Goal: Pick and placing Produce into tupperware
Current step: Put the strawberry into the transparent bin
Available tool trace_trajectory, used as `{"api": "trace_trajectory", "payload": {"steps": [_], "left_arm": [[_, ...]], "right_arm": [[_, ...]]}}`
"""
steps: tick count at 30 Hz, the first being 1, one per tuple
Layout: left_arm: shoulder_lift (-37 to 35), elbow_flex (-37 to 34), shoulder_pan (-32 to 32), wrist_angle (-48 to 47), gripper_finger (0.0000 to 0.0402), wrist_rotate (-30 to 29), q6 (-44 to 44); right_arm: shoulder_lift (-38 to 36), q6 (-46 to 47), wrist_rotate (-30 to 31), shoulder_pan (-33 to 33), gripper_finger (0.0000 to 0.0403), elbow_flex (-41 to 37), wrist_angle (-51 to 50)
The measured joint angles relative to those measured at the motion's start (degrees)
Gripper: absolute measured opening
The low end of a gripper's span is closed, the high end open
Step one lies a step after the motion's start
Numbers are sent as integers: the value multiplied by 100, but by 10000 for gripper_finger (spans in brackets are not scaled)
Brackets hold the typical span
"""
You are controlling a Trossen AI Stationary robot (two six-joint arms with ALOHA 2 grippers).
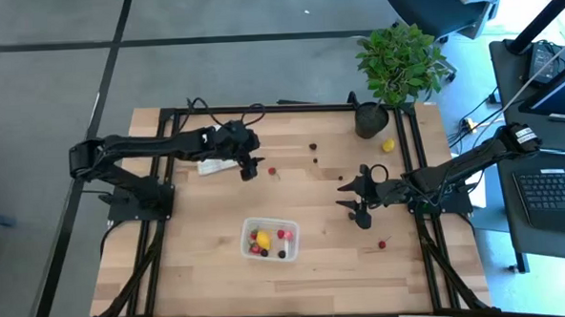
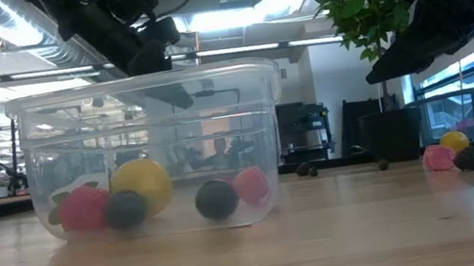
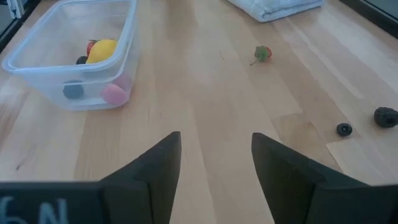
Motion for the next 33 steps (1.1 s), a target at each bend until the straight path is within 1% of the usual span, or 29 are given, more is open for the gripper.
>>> {"api": "trace_trajectory", "payload": {"steps": [3, 7, 11, 13, 15, 18, 20, 24, 29, 33], "left_arm": [[0, 0, -4, -21, 250, 50, 216], [23, 0, -4, 7, 279, 56, 427], [42, 0, -4, -28, 305, -77, 394], [42, 0, -4, -131, 311, -121, 80], [42, 0, -4, -158, 312, -125, -170], [92, 0, -4, -130, 309, -44, 101], [155, 0, -4, -135, 306, 225, 450], [461, 6, -67, 72, 298, 1013, 1386], [1110, 2, -108, 986, 289, 1100, 1506], [1541, 2, -22, 1230, 291, 1079, 1764]], "right_arm": [[0, 2, -1, -1, 198, 0, 1], [0, 0, -1, 0, 198, 0, 1], [2, 4, 0, -1, 198, 0, 4], [2, 0, -1, 0, 198, 0, 4], [2, 0, -1, 0, 198, 0, 4], [2, 5, 0, -1, 198, 0, 4], [2, 2, 1, 1, 198, 0, 4], [2, -9, 0, 1, 198, 0, 10], [2, 5, -1, 1, 198, 0, 14], [2, 13, -1, 1, 198, 0, 10]]}}
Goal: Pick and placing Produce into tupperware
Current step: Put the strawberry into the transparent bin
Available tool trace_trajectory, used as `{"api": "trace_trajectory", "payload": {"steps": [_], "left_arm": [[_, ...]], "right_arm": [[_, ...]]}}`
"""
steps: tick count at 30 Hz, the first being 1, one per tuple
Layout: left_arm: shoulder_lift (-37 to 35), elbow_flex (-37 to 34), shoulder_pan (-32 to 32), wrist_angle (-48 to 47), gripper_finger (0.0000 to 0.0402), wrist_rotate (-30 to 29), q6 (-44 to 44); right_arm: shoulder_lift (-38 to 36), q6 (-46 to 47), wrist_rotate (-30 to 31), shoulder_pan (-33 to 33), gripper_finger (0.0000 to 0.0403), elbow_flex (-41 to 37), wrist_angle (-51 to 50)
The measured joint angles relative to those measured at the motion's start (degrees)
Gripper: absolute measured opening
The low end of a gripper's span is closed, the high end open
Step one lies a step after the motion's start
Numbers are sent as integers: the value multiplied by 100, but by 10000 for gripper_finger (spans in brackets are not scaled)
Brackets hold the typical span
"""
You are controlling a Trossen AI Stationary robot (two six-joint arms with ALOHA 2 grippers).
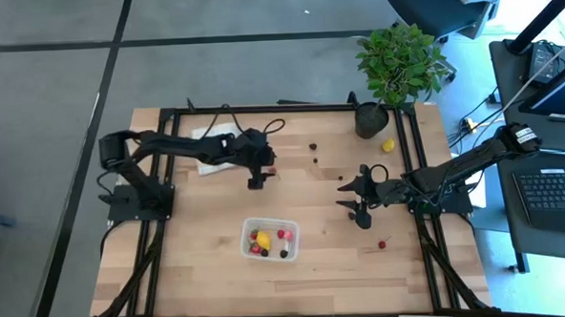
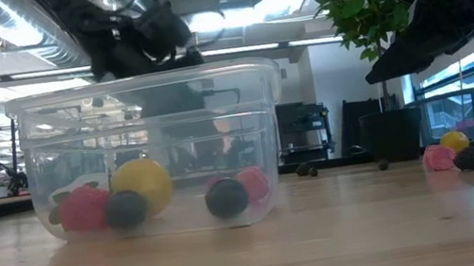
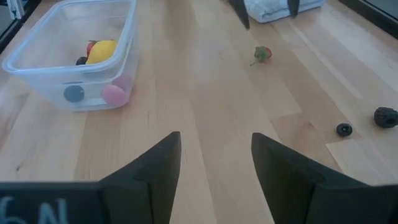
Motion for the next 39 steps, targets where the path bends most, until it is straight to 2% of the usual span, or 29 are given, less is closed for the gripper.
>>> {"api": "trace_trajectory", "payload": {"steps": [19, 33, 39], "left_arm": [[1011, 2, 50, 277, 274, 7, 11], [1014, 2, 39, 247, 188, 10, -28], [1017, 2, -1, 239, 138, -23, -31]], "right_arm": [[0, -17, 0, 0, 198, 0, -2], [0, 9, 0, 0, 198, 0, -4], [0, 592, 0, -2, 198, 0, -2]]}}
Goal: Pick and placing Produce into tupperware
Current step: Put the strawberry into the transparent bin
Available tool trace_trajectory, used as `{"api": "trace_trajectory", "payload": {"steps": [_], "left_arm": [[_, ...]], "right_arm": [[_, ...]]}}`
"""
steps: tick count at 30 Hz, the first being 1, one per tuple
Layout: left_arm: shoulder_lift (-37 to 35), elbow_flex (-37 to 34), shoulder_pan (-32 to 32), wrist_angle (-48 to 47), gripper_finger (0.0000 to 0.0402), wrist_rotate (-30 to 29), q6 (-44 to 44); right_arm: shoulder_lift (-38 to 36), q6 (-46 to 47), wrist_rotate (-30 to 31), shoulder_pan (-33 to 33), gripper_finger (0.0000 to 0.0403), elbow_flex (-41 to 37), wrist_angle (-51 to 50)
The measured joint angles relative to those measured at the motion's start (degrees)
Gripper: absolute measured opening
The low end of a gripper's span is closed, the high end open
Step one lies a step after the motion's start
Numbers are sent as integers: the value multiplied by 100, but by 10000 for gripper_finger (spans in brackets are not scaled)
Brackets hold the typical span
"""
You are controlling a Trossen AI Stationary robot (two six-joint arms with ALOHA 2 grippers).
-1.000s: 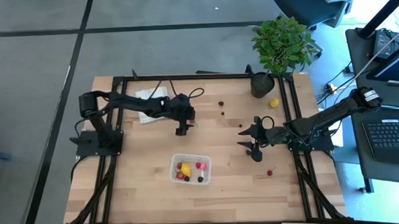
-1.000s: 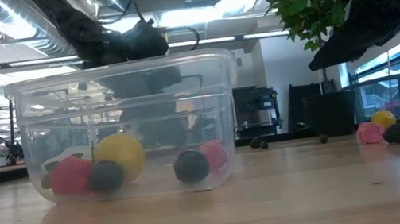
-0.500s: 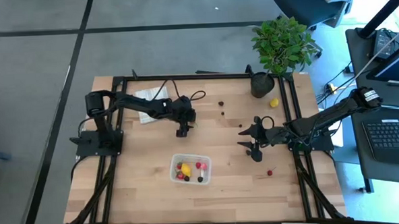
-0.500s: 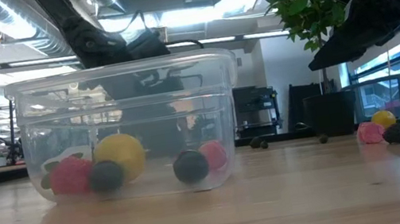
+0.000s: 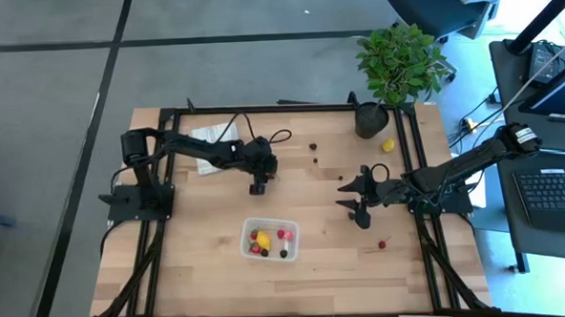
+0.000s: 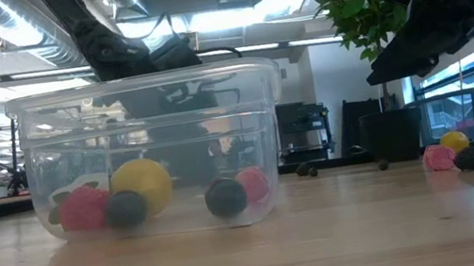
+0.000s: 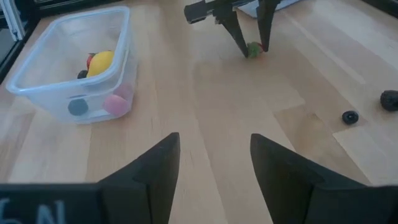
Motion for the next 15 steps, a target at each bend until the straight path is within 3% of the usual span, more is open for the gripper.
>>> {"api": "trace_trajectory", "payload": {"steps": [7, 15], "left_arm": [[0, 0, -61, -1, 80, -41, -10], [-439, -7, -163, -320, 88, -508, -13]], "right_arm": [[0, -4, -2, 0, 198, 0, 0], [0, -2, -2, 1, 198, -2, 2]]}}
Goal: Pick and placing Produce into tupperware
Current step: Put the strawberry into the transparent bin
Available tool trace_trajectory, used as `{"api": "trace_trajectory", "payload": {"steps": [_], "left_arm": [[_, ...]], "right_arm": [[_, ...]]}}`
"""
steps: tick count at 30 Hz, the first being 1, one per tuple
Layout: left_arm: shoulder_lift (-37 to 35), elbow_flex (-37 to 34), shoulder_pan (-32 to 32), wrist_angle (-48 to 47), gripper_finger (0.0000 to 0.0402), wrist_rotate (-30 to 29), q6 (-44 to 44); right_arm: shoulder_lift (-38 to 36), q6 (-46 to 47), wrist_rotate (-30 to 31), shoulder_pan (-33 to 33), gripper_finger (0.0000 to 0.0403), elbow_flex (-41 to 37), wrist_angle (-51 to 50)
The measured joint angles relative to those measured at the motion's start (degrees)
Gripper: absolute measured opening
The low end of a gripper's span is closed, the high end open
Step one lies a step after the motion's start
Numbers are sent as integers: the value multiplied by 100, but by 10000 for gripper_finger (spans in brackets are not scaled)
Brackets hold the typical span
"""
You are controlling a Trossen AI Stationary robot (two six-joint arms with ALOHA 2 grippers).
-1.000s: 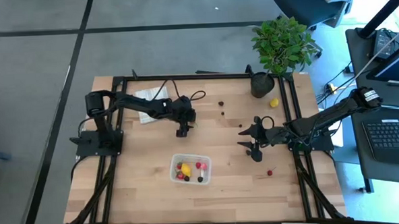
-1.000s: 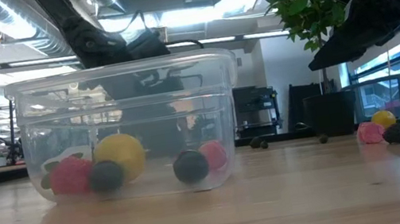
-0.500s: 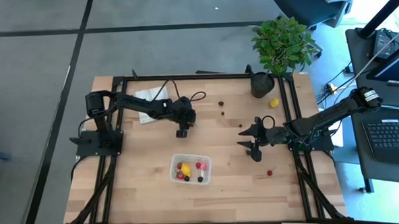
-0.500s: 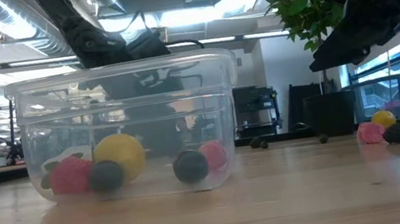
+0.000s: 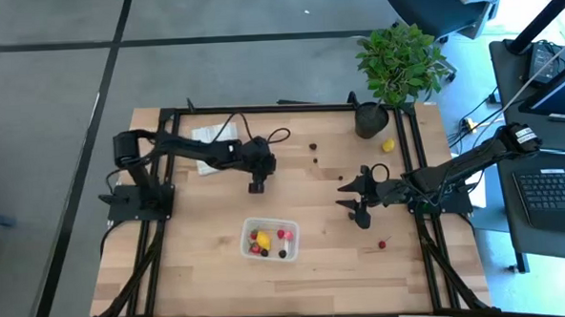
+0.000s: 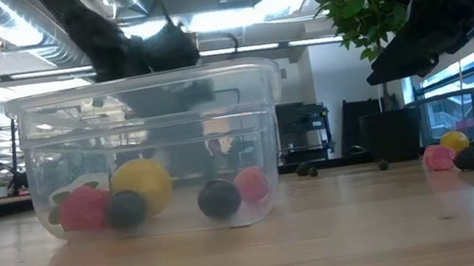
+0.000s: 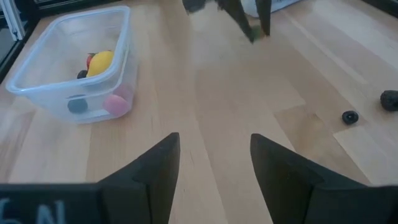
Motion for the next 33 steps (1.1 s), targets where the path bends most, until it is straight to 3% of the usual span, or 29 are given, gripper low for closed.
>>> {"api": "trace_trajectory", "payload": {"steps": [6, 11, 14, 24, 33], "left_arm": [[-1134, 0, -274, -583, 80, 6, -242], [-1980, 0, -829, -727, 80, 655, -719], [-2190, 0, -1330, -711, 92, 748, -954], [-1687, 2, -2931, -257, 79, 480, -1341], [-788, 4, -3239, -27, 128, 78, -1845]], "right_arm": [[-2, 52, 0, -1, 198, 0, 91], [-2, 345, -1, 0, 198, 0, 178], [-2, 356, -2, 0, 198, 0, 208], [-2, 736, -2, 0, 198, 0, 250], [-2, 909, -2, -1, 198, 0, 433]]}}
